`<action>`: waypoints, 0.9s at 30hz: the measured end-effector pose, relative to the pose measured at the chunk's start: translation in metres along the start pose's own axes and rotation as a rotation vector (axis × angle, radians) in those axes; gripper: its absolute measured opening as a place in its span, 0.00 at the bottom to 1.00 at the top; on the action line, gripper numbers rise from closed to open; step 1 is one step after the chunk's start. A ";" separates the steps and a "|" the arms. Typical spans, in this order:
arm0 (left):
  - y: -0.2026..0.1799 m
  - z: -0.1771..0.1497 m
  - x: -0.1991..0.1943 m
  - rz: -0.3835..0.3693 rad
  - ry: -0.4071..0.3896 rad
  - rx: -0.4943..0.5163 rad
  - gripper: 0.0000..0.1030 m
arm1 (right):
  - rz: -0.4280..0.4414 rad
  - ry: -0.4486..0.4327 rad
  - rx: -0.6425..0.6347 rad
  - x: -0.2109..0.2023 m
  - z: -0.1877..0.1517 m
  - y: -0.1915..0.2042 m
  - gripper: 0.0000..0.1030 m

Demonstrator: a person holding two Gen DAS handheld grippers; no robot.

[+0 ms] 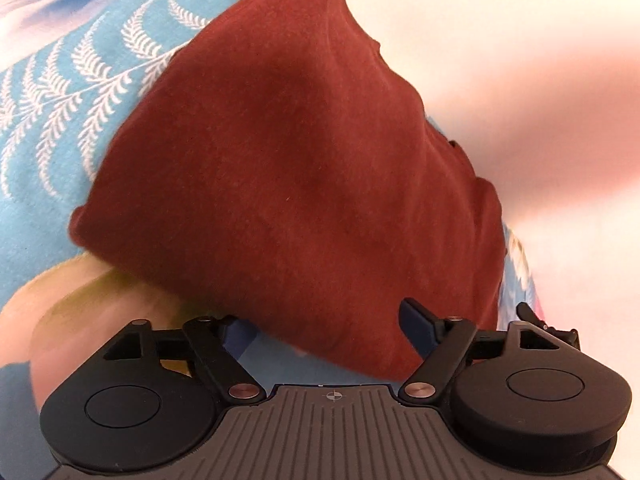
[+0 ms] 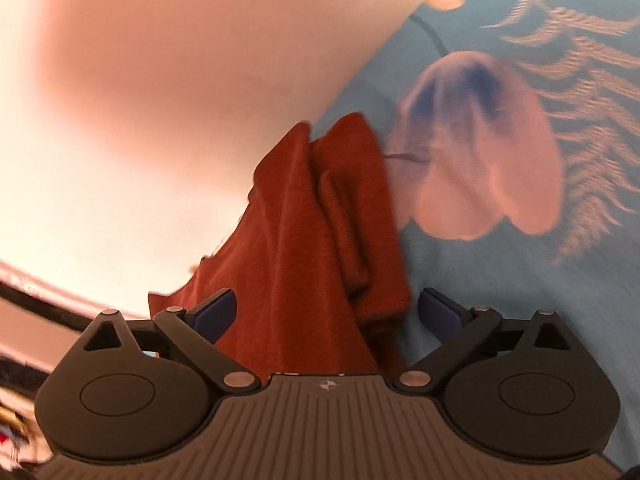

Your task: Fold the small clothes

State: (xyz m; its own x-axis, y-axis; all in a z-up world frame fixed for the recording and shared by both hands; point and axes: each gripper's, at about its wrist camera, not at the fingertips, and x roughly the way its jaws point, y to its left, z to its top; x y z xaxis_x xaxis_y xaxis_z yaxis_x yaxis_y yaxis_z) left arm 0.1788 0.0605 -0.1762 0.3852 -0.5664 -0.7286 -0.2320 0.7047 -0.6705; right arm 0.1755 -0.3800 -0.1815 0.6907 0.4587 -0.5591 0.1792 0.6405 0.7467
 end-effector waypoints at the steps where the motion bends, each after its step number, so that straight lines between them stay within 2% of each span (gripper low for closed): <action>1: -0.002 0.001 0.001 0.002 0.000 0.004 1.00 | 0.008 0.014 -0.013 0.004 0.002 0.002 0.95; 4: -0.008 0.004 0.005 0.011 0.009 0.031 1.00 | 0.012 0.052 -0.055 0.019 0.006 0.009 0.95; 7: -0.011 0.008 0.008 0.026 0.011 0.045 1.00 | 0.017 0.054 -0.085 0.031 0.012 0.015 0.95; 8: -0.011 0.006 0.008 0.036 0.009 0.051 1.00 | 0.018 0.052 -0.088 0.035 0.015 0.017 0.92; 9: -0.013 0.008 0.009 0.051 0.007 0.058 1.00 | 0.012 0.052 -0.094 0.037 0.016 0.019 0.88; 11: -0.022 0.007 0.012 0.095 0.004 0.082 1.00 | -0.056 0.056 -0.141 0.039 0.015 0.027 0.54; 12: -0.028 0.005 0.014 0.125 0.004 0.104 1.00 | -0.089 0.059 -0.171 0.037 0.014 0.030 0.51; 14: -0.037 0.001 0.016 0.193 0.002 0.159 1.00 | -0.063 0.072 -0.178 0.034 0.011 0.028 0.51; 18: -0.065 -0.010 0.034 0.336 0.007 0.282 1.00 | -0.037 0.063 -0.093 0.033 0.013 0.015 0.54; 19: -0.070 -0.013 0.038 0.364 0.010 0.311 1.00 | -0.051 0.061 -0.094 0.035 0.014 0.018 0.52; 20: -0.075 -0.015 0.043 0.391 0.013 0.339 1.00 | -0.078 0.059 -0.117 0.035 0.013 0.022 0.44; 23: -0.090 -0.024 0.060 0.478 0.033 0.451 1.00 | -0.158 0.065 -0.196 0.040 0.010 0.043 0.32; 25: -0.091 -0.028 0.065 0.514 0.034 0.511 1.00 | -0.168 0.058 -0.184 0.036 0.011 0.055 0.30; 27: -0.090 -0.027 0.064 0.505 0.035 0.511 1.00 | -0.139 0.042 -0.194 0.030 0.010 0.074 0.28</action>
State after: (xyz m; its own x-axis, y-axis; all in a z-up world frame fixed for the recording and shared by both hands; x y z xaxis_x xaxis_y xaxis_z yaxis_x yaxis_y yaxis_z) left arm 0.2003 -0.0506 -0.1665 0.3107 -0.1254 -0.9422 0.0761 0.9914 -0.1068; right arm 0.2166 -0.3249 -0.1399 0.6384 0.3804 -0.6691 0.1298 0.8036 0.5808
